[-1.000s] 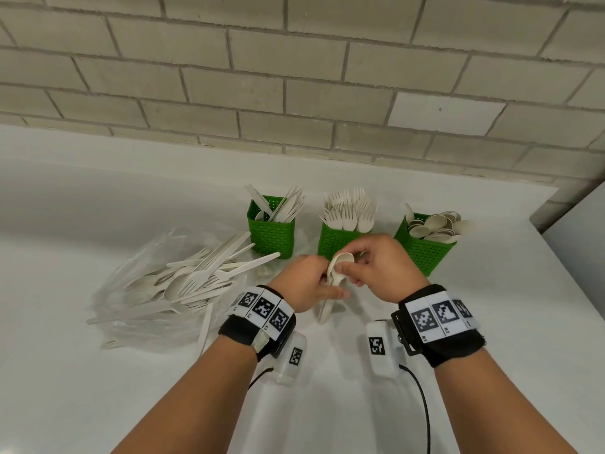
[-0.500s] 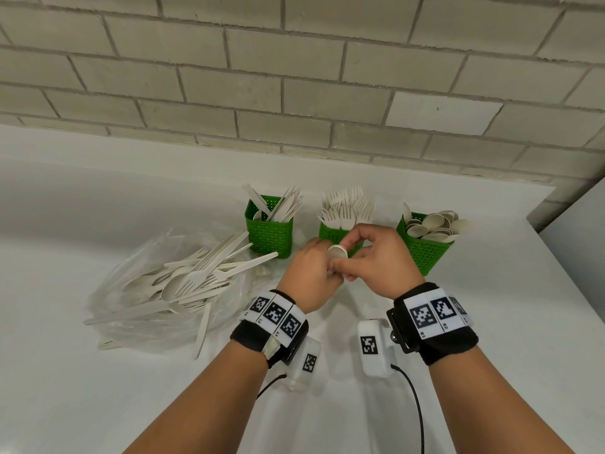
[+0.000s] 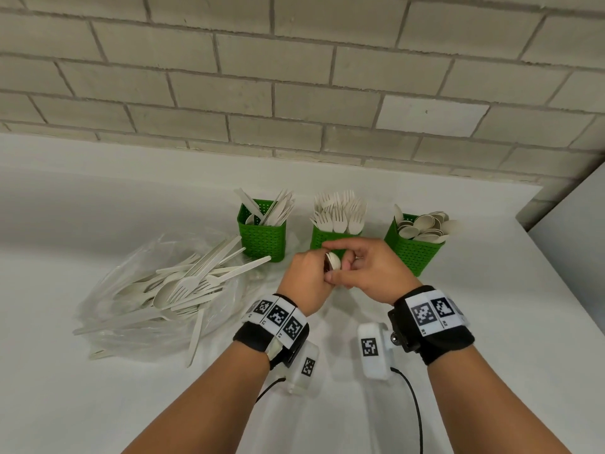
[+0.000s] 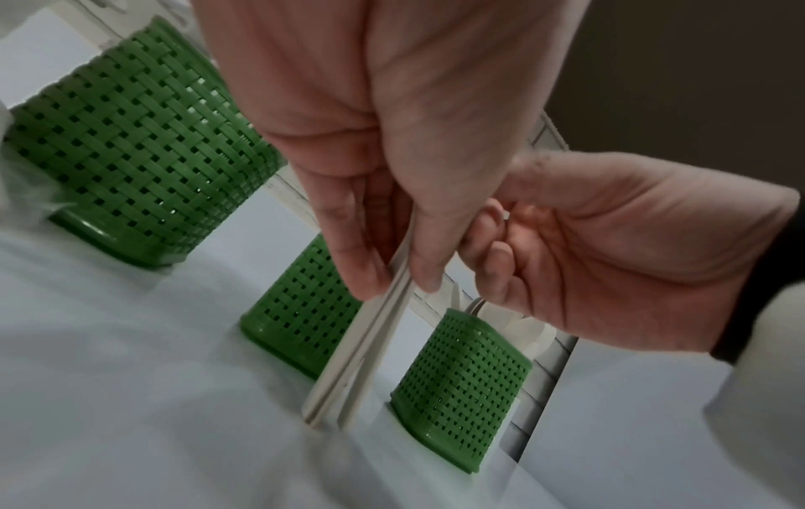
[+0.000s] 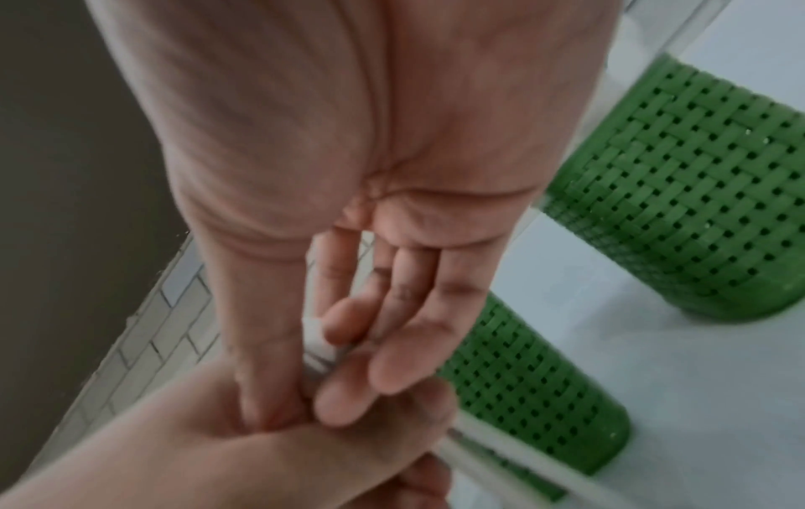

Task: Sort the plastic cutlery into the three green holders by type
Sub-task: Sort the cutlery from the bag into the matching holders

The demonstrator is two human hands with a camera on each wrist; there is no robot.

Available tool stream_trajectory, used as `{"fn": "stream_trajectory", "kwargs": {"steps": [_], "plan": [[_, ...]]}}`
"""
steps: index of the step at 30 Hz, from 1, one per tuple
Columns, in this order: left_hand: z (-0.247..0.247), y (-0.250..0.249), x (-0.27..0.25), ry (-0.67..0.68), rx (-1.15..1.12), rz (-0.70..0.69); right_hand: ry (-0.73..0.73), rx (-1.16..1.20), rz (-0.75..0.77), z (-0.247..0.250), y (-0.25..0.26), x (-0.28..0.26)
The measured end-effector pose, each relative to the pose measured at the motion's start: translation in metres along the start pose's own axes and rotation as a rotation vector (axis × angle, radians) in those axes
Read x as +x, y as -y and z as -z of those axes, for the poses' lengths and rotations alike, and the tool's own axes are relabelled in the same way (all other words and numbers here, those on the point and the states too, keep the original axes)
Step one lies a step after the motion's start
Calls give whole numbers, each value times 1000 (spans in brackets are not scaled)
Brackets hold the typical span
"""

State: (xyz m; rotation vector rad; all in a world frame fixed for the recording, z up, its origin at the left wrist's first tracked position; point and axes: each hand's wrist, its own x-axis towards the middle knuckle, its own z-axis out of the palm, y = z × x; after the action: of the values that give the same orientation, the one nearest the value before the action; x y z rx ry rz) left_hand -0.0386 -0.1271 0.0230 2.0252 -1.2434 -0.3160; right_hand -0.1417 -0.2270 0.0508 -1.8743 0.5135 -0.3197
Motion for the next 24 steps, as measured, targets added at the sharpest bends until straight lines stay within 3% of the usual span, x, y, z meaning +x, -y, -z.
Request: {"fn": "stream_trajectory", "kwargs": {"steps": [2, 6, 9, 12, 14, 20, 24], "plan": [[2, -5, 2, 44, 25, -8, 0, 7, 21, 7, 2, -4], [13, -29, 11, 23, -11, -74, -150, -162, 154, 26, 22, -13], [28, -65, 31, -51, -19, -199, -362, -434, 356, 47, 55, -18], [42, -107, 59, -125, -55, -267, -583, -557, 524, 74, 85, -17], [46, -129, 76, -131, -89, -287, -657, -631, 589, 91, 93, -12], [16, -141, 104, -54, -97, -255, -711, -804, 559, 112, 55, -5], [-21, -119, 113, 40, -14, -171, -607, -887, 379, 108, 19, -3]]}}
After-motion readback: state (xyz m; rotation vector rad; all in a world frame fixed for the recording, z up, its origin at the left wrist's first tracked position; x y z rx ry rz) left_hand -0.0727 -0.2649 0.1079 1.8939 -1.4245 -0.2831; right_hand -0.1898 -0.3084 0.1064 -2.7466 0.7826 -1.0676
